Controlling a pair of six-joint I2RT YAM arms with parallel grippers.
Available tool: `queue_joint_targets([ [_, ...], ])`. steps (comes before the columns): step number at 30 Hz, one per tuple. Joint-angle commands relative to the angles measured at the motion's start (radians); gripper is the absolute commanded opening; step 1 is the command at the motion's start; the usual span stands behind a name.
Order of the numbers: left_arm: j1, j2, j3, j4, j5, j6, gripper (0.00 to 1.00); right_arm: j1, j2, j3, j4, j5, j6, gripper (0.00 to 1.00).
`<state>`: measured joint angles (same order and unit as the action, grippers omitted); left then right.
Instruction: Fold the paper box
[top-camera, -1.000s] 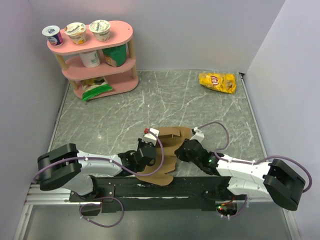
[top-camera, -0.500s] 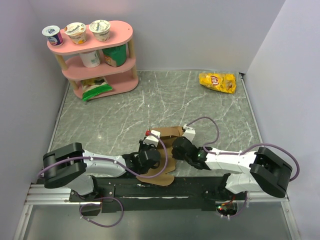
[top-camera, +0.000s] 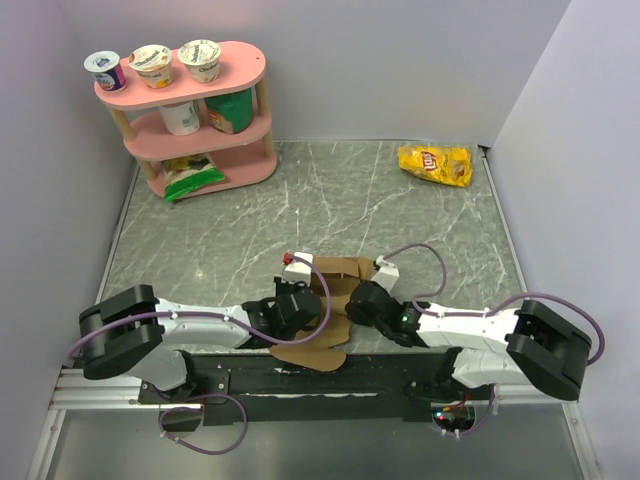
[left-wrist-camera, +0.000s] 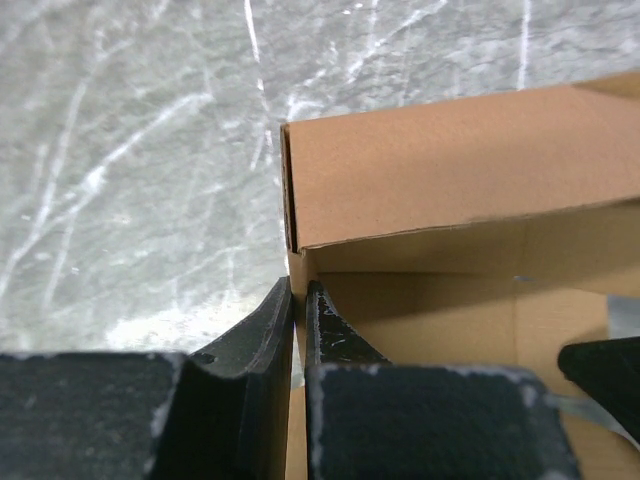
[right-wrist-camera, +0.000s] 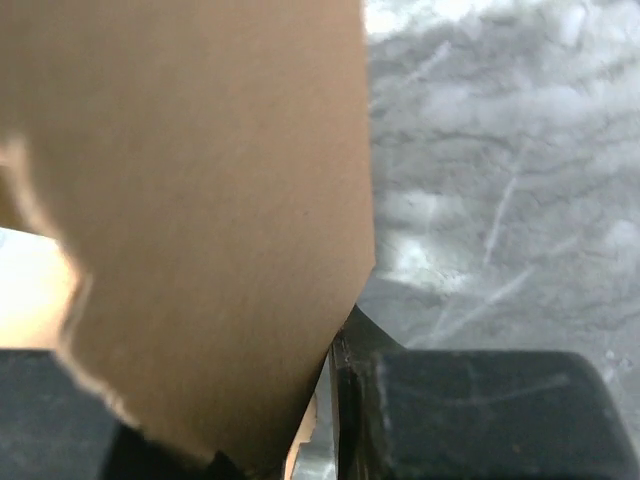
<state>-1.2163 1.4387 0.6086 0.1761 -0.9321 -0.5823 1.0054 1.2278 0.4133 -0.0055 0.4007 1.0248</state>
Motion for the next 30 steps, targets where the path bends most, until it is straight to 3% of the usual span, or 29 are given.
queue_joint_targets([
  [1,0.023,-0.047,0.019,-0.026,0.075,-0.086,0.01,0.009,-0.037,-0.062,0.058,0.012,0.052,0.23],
  [15,0.018,0.071,0.109,-0.079,0.098,-0.064,0.01,0.101,0.009,0.143,-0.036,0.059,-0.086,0.22],
  [22,0.003,0.009,0.043,0.023,0.122,-0.056,0.01,0.111,0.073,0.174,0.002,0.079,-0.106,0.29],
  [30,-0.008,0.003,0.023,0.033,0.157,-0.123,0.01,0.110,0.194,0.260,-0.004,0.061,-0.104,0.29],
])
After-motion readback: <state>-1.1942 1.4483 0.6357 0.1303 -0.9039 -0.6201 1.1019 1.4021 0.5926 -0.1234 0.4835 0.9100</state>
